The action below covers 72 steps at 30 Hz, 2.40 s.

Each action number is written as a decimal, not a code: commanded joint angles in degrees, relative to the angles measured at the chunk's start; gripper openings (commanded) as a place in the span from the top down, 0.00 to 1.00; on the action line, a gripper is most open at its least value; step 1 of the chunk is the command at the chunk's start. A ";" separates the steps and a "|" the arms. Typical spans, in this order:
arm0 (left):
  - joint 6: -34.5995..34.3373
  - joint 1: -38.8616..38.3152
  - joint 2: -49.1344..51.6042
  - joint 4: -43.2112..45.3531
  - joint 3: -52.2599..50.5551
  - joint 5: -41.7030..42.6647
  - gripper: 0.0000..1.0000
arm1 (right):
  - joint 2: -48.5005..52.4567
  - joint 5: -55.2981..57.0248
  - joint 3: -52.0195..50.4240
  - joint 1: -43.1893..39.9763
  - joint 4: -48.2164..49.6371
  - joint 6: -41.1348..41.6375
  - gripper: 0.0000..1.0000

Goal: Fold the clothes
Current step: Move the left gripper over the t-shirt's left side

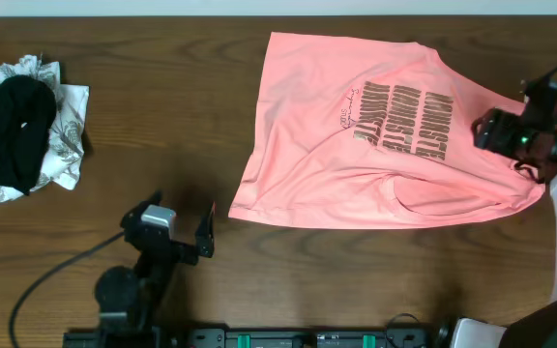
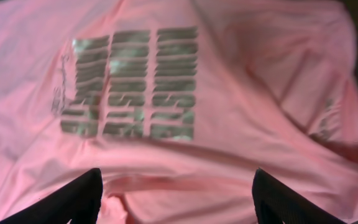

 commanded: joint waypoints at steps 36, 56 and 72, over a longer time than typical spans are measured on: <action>-3.54 -21.14 96.45 12.15 60.33 -8.48 0.55 | 0.76 2.32 -0.31 6.93 -2.03 -1.09 0.15; -1.95 -22.14 103.58 -1.27 58.64 -12.96 0.94 | 1.31 2.49 -5.60 6.93 0.04 -1.11 0.15; -1.99 -22.16 110.27 0.79 58.64 -10.84 0.94 | 1.31 2.97 -6.36 6.93 0.92 -1.11 0.14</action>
